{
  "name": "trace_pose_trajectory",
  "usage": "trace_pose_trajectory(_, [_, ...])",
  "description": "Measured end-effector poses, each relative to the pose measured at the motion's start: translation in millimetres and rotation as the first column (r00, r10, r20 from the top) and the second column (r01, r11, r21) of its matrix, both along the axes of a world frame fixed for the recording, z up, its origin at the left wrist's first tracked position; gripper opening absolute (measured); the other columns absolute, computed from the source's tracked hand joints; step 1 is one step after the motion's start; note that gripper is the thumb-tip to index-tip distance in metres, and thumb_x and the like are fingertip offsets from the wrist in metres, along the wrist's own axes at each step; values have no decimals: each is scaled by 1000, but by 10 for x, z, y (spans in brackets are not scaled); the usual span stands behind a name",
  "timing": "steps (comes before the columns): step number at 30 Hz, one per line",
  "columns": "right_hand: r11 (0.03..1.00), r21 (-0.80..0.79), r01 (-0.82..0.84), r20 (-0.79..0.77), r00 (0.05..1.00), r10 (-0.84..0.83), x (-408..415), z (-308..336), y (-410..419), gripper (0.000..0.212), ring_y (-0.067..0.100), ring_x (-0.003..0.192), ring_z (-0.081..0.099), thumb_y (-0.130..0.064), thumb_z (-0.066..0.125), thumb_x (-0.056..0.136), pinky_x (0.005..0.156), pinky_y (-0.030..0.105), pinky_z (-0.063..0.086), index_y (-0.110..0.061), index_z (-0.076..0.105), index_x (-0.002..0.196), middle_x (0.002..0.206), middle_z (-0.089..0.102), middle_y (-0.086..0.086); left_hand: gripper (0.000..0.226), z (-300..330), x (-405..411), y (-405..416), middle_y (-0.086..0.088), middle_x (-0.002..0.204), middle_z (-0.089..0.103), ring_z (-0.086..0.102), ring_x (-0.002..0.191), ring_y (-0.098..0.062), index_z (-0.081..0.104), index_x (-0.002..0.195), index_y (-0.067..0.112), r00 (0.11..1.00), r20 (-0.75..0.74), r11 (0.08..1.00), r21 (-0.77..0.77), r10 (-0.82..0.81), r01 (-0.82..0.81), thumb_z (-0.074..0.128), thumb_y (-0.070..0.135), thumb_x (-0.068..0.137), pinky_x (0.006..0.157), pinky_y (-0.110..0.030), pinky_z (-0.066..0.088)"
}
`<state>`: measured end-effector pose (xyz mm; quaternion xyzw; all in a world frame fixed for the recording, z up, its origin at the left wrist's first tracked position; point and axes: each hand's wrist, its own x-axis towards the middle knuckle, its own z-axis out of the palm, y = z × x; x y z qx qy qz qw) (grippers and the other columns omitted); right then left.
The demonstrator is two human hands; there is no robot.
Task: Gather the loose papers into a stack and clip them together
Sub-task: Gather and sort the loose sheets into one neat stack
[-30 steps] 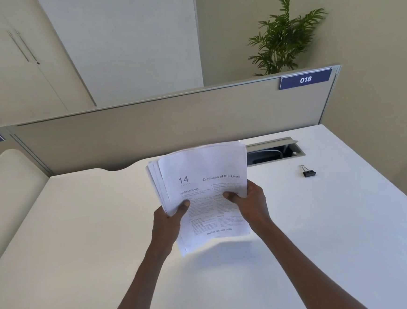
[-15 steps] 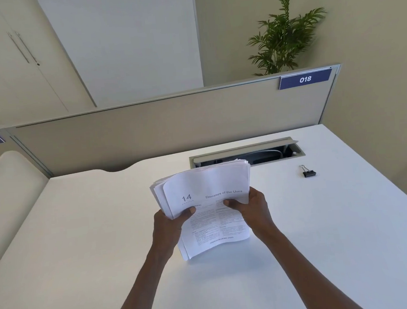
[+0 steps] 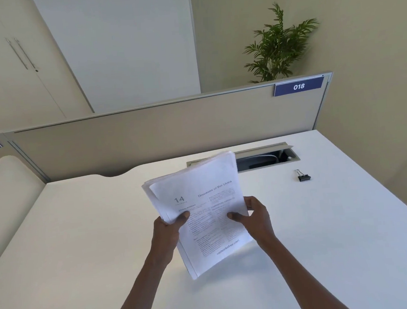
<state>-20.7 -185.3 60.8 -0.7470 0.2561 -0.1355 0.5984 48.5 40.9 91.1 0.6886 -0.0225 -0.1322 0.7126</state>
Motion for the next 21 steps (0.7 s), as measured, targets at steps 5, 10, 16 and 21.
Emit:
trace_pose_trajectory(5, [980, 110, 165, -27, 986, -163, -63, 62, -42, 109, 19, 121, 45, -38, 93, 57, 100, 39, 44, -28, 28, 144, 125, 44, -7, 43, 56, 44, -46, -4, 123, 70, 65, 114, -27, 65, 122, 14, 999, -31, 963, -266, 34, -41, 76, 8, 81, 95, -44, 52])
trace_pose_trajectory(10, [877, 479, 48, 129, 984, -125, -71, 146, 35, 87, 28, 107, 67, -23, 94, 58, 91, 50, 55, -16, 47, 132, 123, 66, 8, 54, 80, 68, -156, -3, 134, 64, 61, 121, -26, 52, 138, 16, 990, -140, 858, -504, 32, -99, 62, -2, 89, 99, -46, 52])
trace_pose_trajectory(16, [766, 634, -103, 219, 974, -50, -51, 355, 211, 39, 35, 99, 71, 2, 75, 77, 85, 55, 57, -6, 66, 114, 110, 74, 12, 53, 53, 82, -264, -7, 136, 62, 59, 124, -30, 50, 141, 19, 968, -250, 790, -600, -35, -126, 57, 0, 93, 93, -52, 54])
trace_pose_trajectory(21, [819, 572, -41, 162, 985, -65, -12, 402, 138, 34, 34, 92, 73, 6, 76, 75, 81, 54, 58, -2, 69, 107, 105, 75, 14, 48, 80, 62, -191, -9, 130, 66, 71, 104, -20, 59, 132, 11, 923, -384, 785, -567, 17, -250, 66, 3, 85, 71, -34, 61])
